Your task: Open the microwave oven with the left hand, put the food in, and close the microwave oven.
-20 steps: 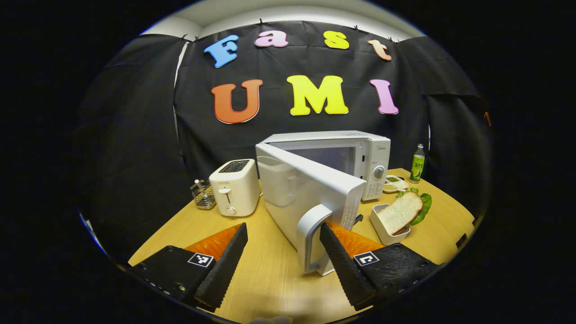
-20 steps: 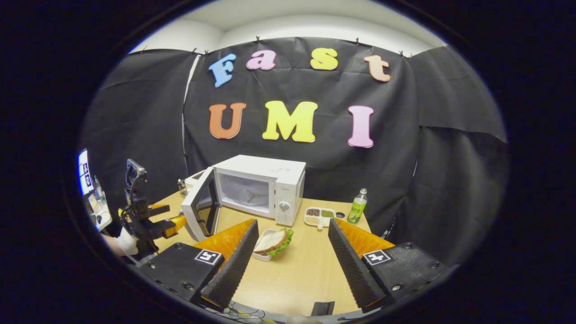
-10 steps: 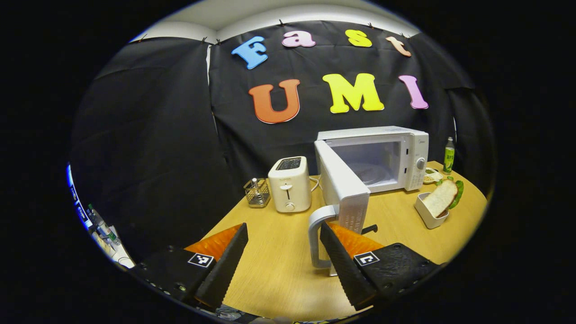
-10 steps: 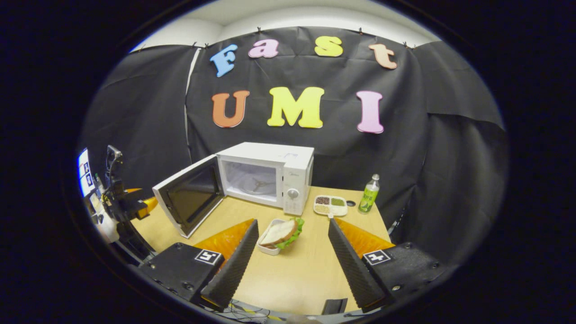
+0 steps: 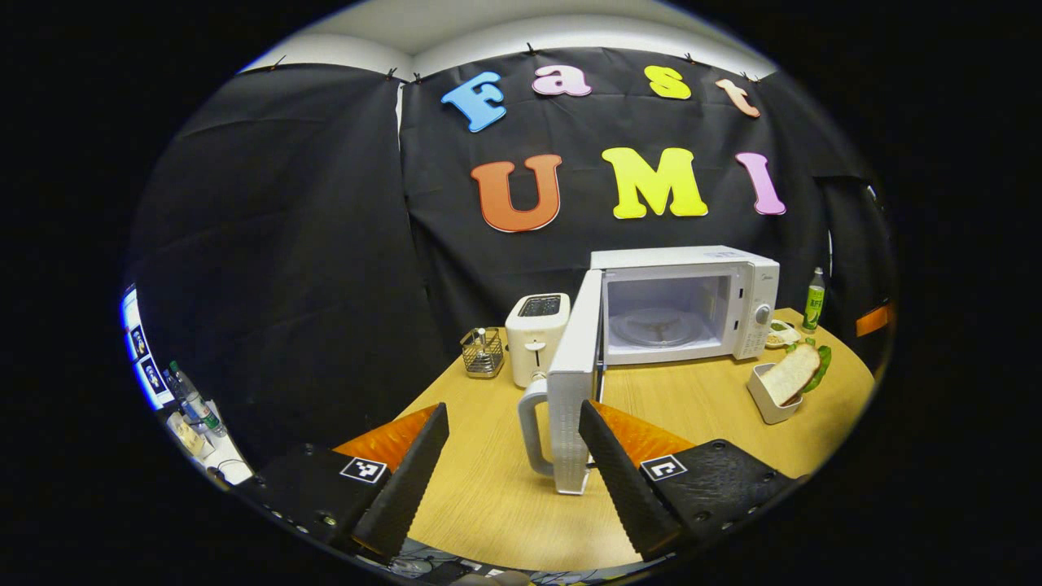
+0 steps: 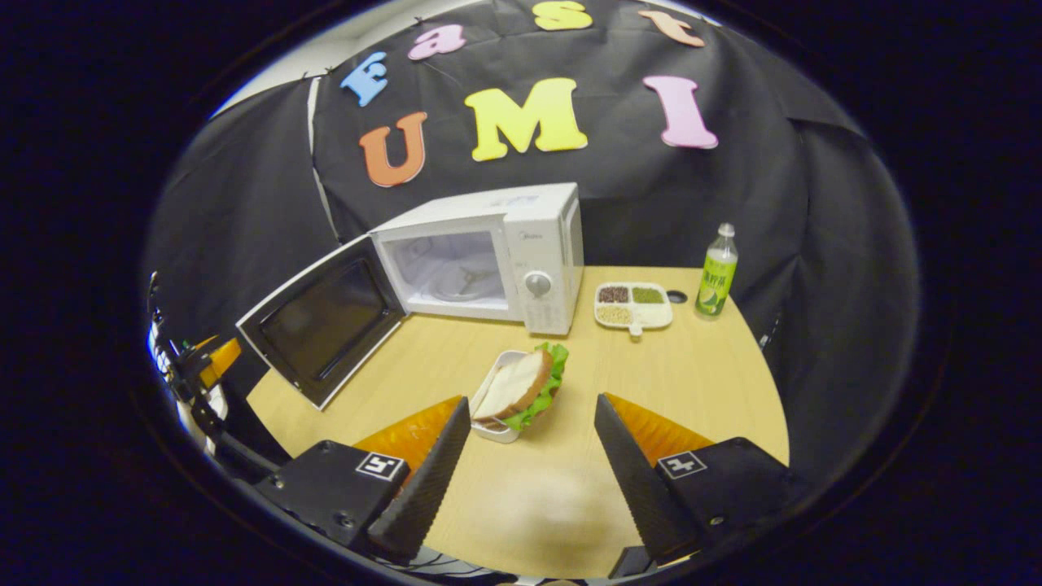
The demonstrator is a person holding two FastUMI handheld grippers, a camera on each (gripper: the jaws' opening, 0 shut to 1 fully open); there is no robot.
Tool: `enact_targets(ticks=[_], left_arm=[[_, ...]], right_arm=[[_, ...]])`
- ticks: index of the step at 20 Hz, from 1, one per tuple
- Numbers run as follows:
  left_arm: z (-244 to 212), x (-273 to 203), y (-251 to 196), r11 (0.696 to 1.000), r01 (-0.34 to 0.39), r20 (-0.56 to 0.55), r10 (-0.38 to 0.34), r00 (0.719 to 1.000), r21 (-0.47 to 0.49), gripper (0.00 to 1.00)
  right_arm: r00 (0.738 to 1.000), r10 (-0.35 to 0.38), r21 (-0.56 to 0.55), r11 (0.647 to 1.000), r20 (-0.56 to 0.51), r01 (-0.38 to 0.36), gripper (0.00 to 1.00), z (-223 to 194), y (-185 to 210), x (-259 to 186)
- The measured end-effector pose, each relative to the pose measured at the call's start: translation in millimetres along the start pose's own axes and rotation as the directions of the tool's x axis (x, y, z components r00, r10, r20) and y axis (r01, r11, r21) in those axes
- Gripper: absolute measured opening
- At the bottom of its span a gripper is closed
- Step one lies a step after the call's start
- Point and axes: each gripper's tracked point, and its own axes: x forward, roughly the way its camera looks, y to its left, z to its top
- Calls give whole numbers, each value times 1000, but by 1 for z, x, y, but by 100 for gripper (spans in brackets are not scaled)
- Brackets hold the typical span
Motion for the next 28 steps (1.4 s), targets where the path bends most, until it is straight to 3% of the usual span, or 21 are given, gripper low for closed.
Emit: enact_targets(ticks=[4,5,9,10,11,12,13,14,15,16,17,18,19,20,21,22,23,24,25,28], left_arm=[[20,-20,-35,1000,22,6,-22,1000,3,97],[27,-24,-43,1000,19,9,-19,1000,6,97],[54,-34,-68,999,-31,25,31,999,21,97],[60,-37,-73,999,-50,31,49,998,16,97],[65,-39,-79,998,-63,37,63,997,5,97],[68,-40,-85,997,-76,41,76,996,-8,96],[69,-41,-89,996,-87,38,88,995,-19,97],[69,-42,-93,995,-96,32,97,995,-27,96],[68,-43,-96,994,-105,32,106,994,-31,97],[69,-44,-99,993,-111,29,112,993,-31,97],[69,-45,-101,993,-110,27,111,993,-32,97],[71,-47,-102,993,-113,30,114,993,-29,97],[72,-47,-102,993,-112,33,113,993,-25,97],[72,-47,-101,994,-110,30,111,993,-22,97],[71,-47,-101,994,-104,29,104,994,-24,97],[72,-48,-100,995,-95,32,96,995,-25,97],[73,-48,-99,996,-88,37,89,995,-24,97],[74,-47,-97,997,-76,41,77,996,-20,97],[75,-47,-94,998,-67,50,68,996,-18,97],[74,-42,-87,999,-12,61,15,998,-39,97]], right_arm=[[987,88,147,987,-133,-68,93,-14,-10,56],[981,128,191,977,-148,-98,82,-12,-6,66],[944,251,275,943,-215,-188,70,-4,-2,95],[930,278,284,936,-241,-206,70,-5,0,100],[916,304,291,930,-262,-225,78,-6,2,103],[903,324,302,923,-281,-238,66,-6,3,106],[893,338,316,917,-299,-241,75,-9,3,108],[883,354,338,908,-308,-246,60,-8,4,110],[871,375,371,894,-316,-251,53,-8,7,111],[858,397,412,877,-327,-249,61,-9,10,110],[848,411,451,860,-336,-238,41,-9,11,110],[843,419,479,847,-338,-229,37,-8,11,110],[842,423,506,834,-334,-218,43,-6,12,109],[839,429,524,825,-334,-213,40,-4,14,108],[839,435,533,818,-327,-217,29,0,17,105],[843,434,533,817,-319,-220,29,3,19,102],[849,432,533,816,-305,-224,35,9,22,99],[856,430,535,813,-286,-229,27,17,25,95],[861,437,542,804,-260,-244,35,27,32,88],[883,438,568,775,-167,-278,34,60,59,75]])
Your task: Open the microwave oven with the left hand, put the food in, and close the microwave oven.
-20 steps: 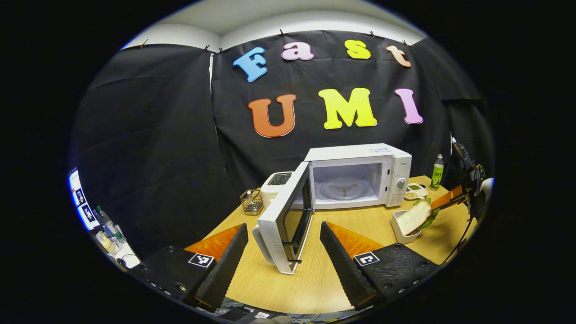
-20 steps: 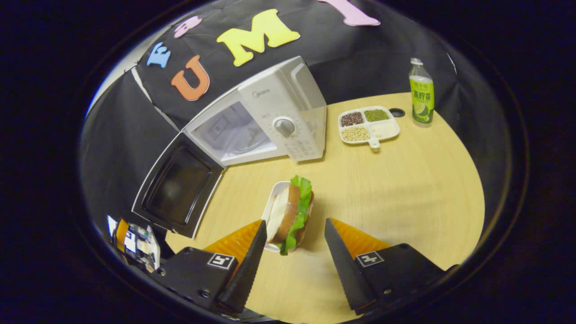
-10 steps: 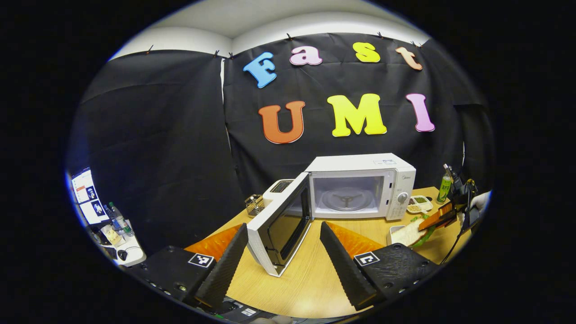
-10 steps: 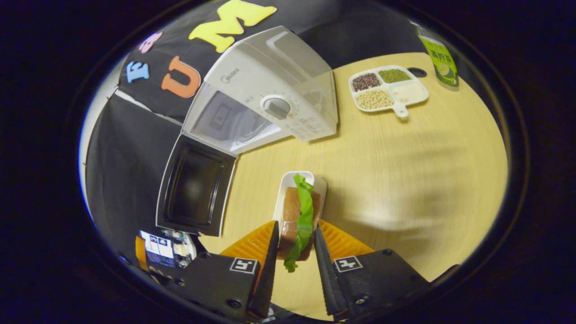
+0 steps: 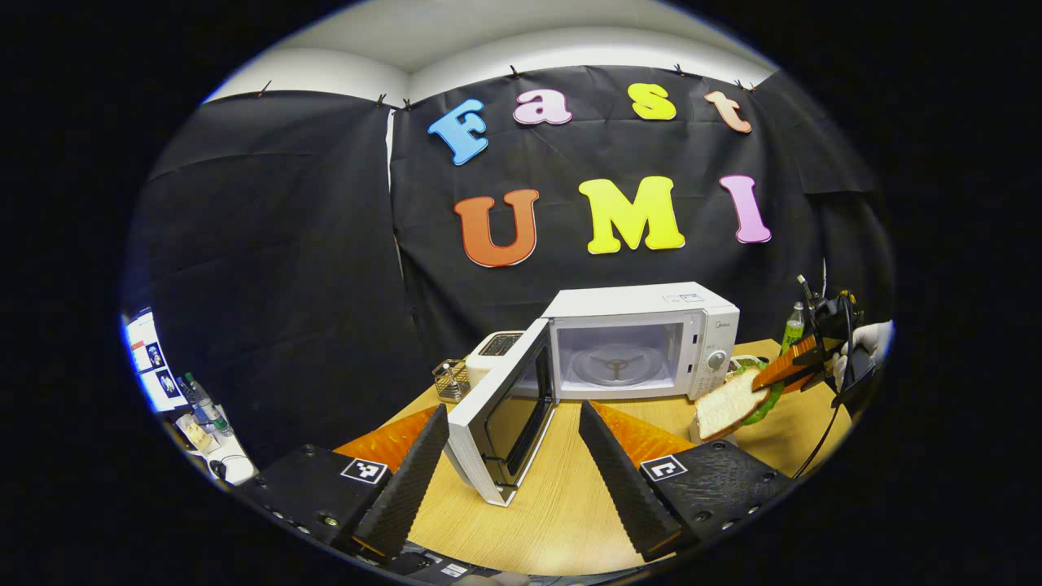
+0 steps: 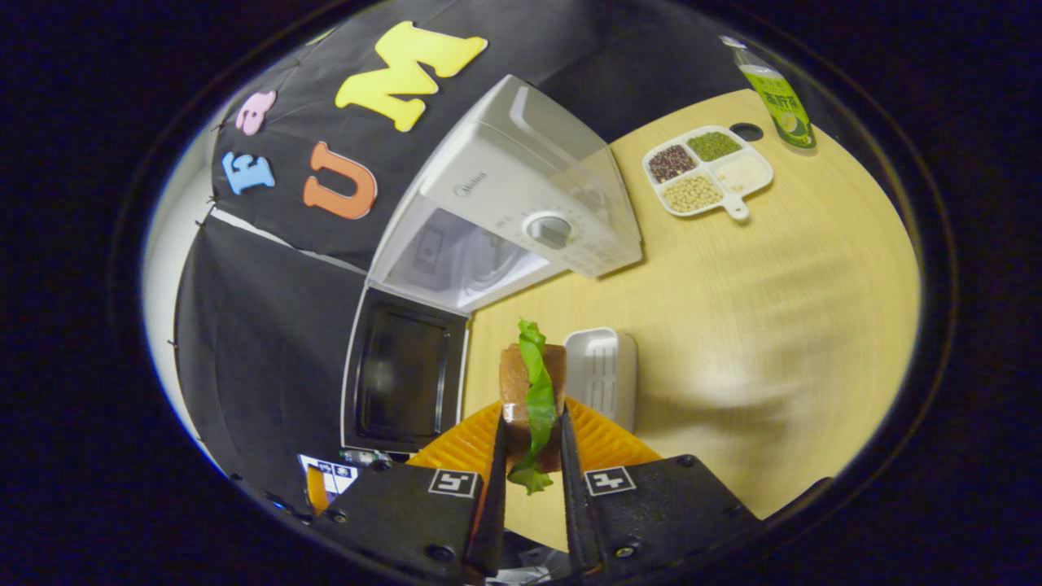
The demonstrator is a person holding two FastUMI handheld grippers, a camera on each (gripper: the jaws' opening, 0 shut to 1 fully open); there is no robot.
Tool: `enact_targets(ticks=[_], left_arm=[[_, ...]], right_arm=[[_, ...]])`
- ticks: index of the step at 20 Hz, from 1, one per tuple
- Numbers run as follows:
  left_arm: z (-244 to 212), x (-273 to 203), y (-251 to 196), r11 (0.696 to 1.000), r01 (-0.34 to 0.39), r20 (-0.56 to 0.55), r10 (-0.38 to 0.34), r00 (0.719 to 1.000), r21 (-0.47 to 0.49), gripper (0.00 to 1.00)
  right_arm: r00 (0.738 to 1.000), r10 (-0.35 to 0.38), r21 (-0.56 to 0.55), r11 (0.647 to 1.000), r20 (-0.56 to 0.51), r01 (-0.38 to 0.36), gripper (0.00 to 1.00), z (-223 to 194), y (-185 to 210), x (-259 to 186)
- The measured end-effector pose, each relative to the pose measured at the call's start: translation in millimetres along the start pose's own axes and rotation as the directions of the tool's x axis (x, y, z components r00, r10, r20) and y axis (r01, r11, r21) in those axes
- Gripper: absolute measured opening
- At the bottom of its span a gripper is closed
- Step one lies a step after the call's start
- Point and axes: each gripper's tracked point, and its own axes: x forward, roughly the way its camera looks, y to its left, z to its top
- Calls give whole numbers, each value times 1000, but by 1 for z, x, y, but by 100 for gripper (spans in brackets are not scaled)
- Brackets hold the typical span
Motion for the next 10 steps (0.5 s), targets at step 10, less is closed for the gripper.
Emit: enact_targets(ticks=[10], left_arm=[[-7,31,38,988,152,-22,-151,988,29,97]], right_arm=[[911,53,159,979,409,-128,33,32,100,94]])
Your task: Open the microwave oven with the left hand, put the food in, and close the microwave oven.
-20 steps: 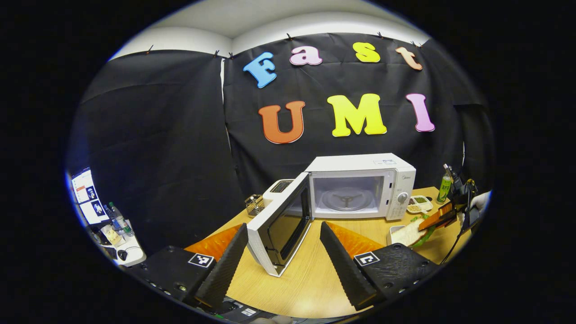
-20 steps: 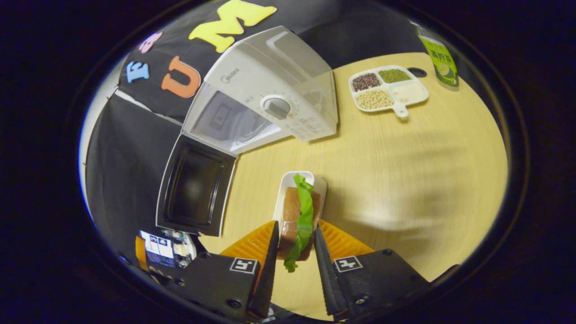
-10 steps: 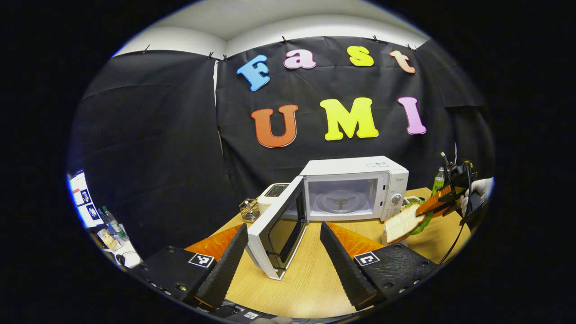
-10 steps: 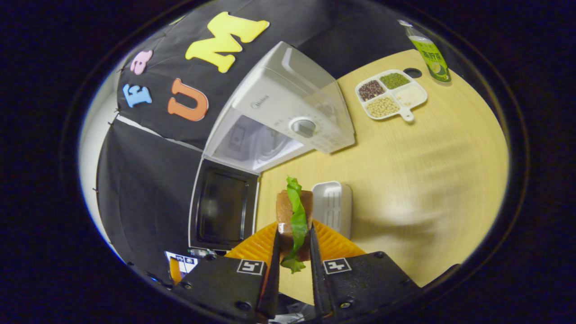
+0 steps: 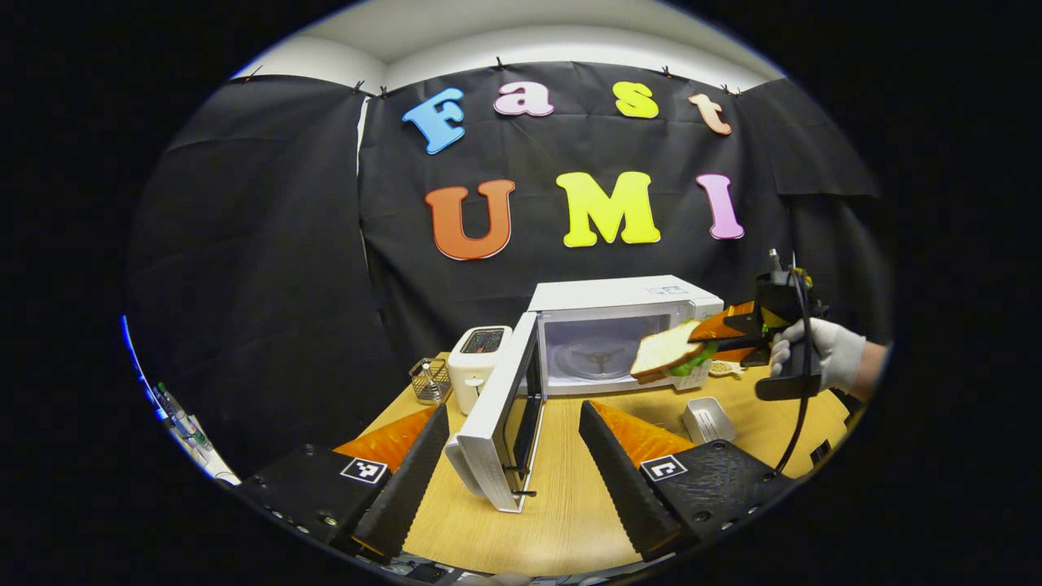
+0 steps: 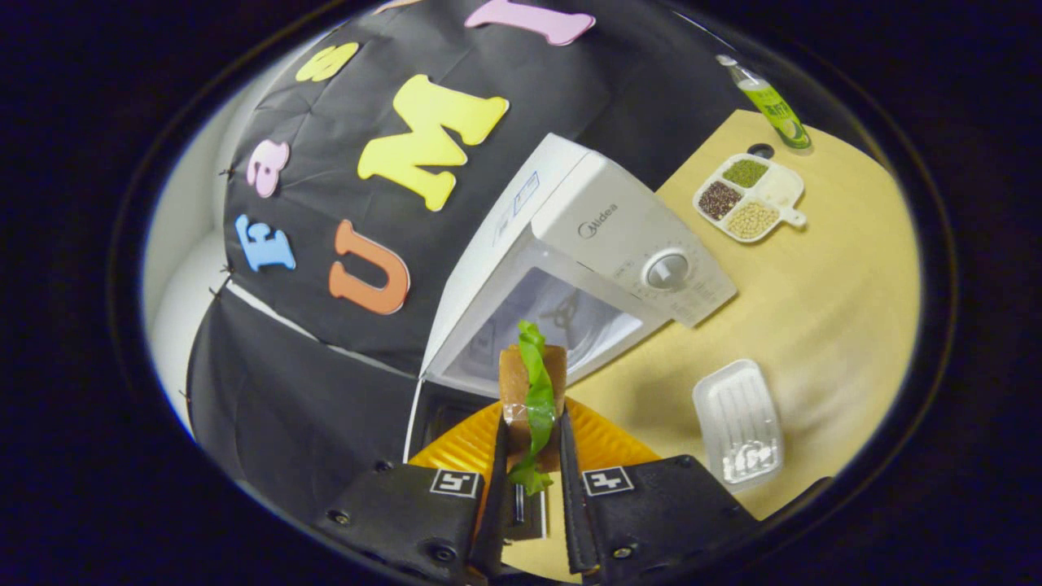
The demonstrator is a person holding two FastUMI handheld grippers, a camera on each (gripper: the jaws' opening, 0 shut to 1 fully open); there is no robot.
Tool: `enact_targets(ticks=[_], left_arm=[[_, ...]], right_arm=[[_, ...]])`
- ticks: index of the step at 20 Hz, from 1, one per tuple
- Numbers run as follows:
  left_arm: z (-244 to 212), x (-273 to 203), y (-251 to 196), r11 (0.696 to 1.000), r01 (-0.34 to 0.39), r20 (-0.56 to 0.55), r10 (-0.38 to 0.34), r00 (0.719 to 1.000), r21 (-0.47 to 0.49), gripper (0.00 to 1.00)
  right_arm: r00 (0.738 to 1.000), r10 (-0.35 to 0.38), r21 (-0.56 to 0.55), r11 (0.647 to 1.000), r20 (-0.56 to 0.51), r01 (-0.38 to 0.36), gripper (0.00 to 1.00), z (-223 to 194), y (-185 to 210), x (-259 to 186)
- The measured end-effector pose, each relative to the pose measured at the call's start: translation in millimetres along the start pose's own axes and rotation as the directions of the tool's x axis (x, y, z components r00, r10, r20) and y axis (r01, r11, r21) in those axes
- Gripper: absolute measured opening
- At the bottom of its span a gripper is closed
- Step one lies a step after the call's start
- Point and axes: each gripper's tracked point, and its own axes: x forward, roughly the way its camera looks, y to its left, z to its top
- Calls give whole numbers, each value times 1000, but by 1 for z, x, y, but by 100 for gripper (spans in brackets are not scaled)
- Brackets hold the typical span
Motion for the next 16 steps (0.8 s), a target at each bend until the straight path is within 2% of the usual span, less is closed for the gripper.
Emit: enact_targets(ticks=[2,6,10,14,15,16], left_arm=[[0,3,8,1000,14,6,-14,1000,1,97],[-7,10,30,999,-8,4,8,1000,40,97],[-23,17,40,999,-22,-28,23,999,36,97],[-32,23,47,999,-33,-46,34,998,24,97],[-35,24,46,999,-29,-49,31,998,28,97],[-38,24,46,999,-29,-56,31,998,30,97]], right_arm=[[998,-4,56,998,62,0,33,-8,3,32],[977,-56,68,997,205,43,33,-14,1,96],[958,-61,108,994,279,32,33,-14,5,152],[914,-125,143,987,386,75,33,4,-15,188],[911,-121,147,987,394,68,24,5,-17,194],[910,-113,145,988,399,60,33,5,-17,199]])
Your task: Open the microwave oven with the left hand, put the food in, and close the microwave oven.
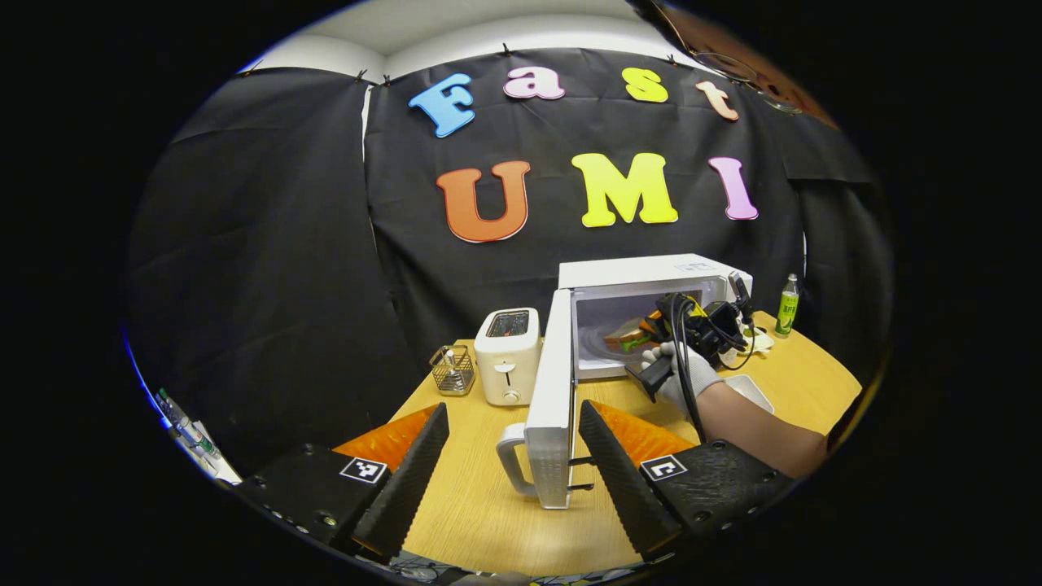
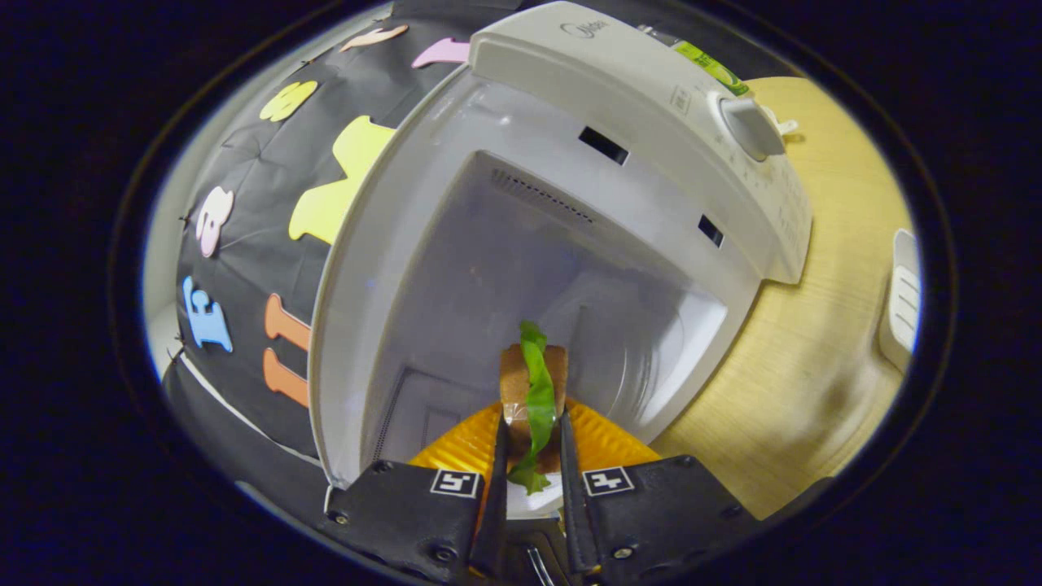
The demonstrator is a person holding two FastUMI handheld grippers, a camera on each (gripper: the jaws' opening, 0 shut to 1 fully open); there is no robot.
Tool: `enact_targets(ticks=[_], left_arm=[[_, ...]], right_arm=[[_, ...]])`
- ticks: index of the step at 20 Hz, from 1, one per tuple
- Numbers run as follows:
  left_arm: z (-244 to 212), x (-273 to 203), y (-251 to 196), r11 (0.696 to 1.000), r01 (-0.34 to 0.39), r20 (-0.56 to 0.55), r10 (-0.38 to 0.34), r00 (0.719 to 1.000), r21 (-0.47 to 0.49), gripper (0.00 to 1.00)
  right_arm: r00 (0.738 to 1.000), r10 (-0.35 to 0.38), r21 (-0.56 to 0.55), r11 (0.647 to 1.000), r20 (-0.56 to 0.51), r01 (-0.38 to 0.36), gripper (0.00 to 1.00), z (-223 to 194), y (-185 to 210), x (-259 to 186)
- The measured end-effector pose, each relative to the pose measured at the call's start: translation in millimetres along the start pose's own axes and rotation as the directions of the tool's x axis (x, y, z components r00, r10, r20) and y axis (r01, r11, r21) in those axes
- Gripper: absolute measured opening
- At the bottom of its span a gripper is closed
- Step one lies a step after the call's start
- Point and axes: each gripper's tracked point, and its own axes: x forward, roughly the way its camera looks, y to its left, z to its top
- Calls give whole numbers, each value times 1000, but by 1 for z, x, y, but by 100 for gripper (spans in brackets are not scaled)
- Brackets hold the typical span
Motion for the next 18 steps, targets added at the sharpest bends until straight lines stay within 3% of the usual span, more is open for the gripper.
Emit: enact_targets(ticks=[3,5,7,8,9,10,11,14,16,17,18], left_arm=[[-10,2,0,1000,4,-21,-5,1000,-18,97],[-14,4,1,1000,3,-30,-4,1000,-20,97],[-14,5,1,999,6,-32,-7,999,-32,97],[-14,7,-1,999,14,-31,-15,999,-49,97],[-14,7,-2,998,17,-31,-19,999,-66,97],[-14,8,-2,997,20,-27,-22,999,-73,97],[-13,8,-1,997,14,-22,-16,1000,-73,97],[-13,11,0,997,10,-11,-10,1000,-71,97],[-13,9,1,997,7,-7,-8,1000,-73,97],[-12,9,0,997,11,-4,-11,1000,-81,97],[-12,8,0,996,10,-3,-10,1000,-94,97]], right_arm=[[999,-21,-66,998,27,22,34,-1,-8,8],[996,-65,-197,978,60,75,31,1,-18,10],[989,-101,-384,913,112,136,53,11,-24,5],[985,-107,-443,883,135,156,45,17,-24,2],[984,-103,-495,853,148,164,63,20,-25,-4],[983,-85,-541,825,165,162,59,25,-22,-10],[981,-73,-580,797,181,166,74,30,-19,-15],[986,-47,-646,750,161,142,84,31,-14,-28],[986,-33,-695,706,165,140,99,32,-8,-45],[988,-27,-706,697,153,128,92,29,-3,-55],[993,-7,-706,703,116,87,92,22,7,-66]])
